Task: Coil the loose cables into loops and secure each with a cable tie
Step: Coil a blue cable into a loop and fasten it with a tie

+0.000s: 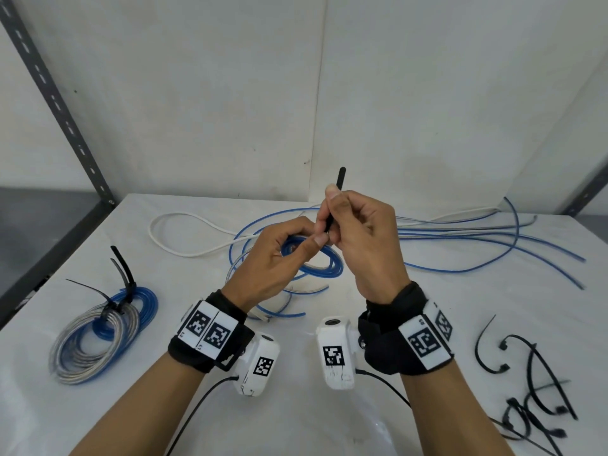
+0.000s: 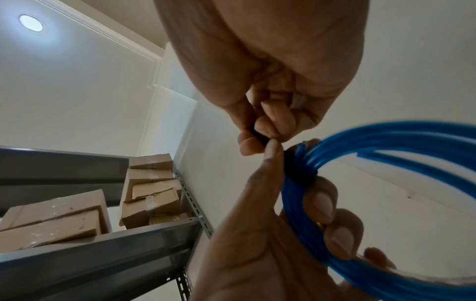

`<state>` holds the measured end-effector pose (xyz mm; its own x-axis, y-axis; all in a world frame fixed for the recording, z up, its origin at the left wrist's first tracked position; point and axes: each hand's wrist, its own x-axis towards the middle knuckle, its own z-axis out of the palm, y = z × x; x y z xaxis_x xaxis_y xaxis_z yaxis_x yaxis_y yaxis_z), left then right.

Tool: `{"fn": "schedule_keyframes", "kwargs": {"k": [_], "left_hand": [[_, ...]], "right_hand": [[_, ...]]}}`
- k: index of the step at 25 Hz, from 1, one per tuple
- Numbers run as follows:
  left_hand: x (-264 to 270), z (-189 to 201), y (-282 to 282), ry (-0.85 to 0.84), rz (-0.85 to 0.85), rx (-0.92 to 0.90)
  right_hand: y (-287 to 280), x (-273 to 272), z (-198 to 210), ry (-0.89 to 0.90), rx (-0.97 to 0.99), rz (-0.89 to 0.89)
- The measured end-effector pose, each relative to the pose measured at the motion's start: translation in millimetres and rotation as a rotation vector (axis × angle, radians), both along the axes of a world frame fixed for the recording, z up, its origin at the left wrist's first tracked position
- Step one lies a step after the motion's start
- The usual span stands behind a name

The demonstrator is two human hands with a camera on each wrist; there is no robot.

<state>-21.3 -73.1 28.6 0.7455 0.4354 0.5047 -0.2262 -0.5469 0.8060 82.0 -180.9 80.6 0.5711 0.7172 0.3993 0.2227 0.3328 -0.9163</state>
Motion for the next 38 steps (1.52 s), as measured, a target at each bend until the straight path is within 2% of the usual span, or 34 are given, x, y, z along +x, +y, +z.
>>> {"fn": "schedule_keyframes", "kwargs": {"k": [5, 8, 10, 12, 14, 17, 19, 22, 25, 28, 33, 38], "left_hand": [[-7.1, 8.3, -7.1, 0.080, -0.069, -0.088], [-33.1, 12.2, 0.2, 0.174, -0.070, -0.218], [-60.7, 14.1, 6.4, 0.227, -0.028, -0.236], [-93.2, 18.6, 7.1, 0.242, 0.020, -0.206], [-127.4, 25.1, 4.3, 0.302, 0.091, -0.105], [-175.3, 29.1, -1.7, 0.638, 0.326, 0.346], [-205.3, 25.1, -10.0, 0.867, 0.469, 0.521], [-243.3, 3.1, -14.6, 1.065, 0.525, 0.454], [-270.4, -16.4, -10.8, 1.200, 0.480, 0.317], [-272.4, -21.9, -10.2, 1.249, 0.391, 0.286], [-265.2, -13.8, -10.4, 1.293, 0.393, 0.315], [-243.8, 2.0, -17.3, 1.163, 0.490, 0.381]], "right_hand": [[5.8, 7.5, -6.2, 0.076, -0.047, 0.030], [7.6, 12.1, -8.0, 0.106, -0.086, 0.030], [15.8, 10.8, -8.7, 0.120, -0.151, 0.062], [31.0, 1.1, -8.4, 0.071, -0.266, 0.164], [52.9, -18.2, -4.0, -0.069, -0.400, 0.292], [92.0, -58.3, -0.6, -0.322, -0.544, 0.445], [114.9, -95.4, -2.8, -0.396, -0.568, 0.538], [135.1, -144.0, -11.3, -0.430, -0.543, 0.586], [143.2, -177.1, -26.7, -0.437, -0.536, 0.590], [145.4, -191.4, -38.4, -0.473, -0.550, 0.568], [139.2, -191.4, -40.3, -0.559, -0.548, 0.547], [131.6, -164.1, -38.0, -0.609, -0.595, 0.463]]}}
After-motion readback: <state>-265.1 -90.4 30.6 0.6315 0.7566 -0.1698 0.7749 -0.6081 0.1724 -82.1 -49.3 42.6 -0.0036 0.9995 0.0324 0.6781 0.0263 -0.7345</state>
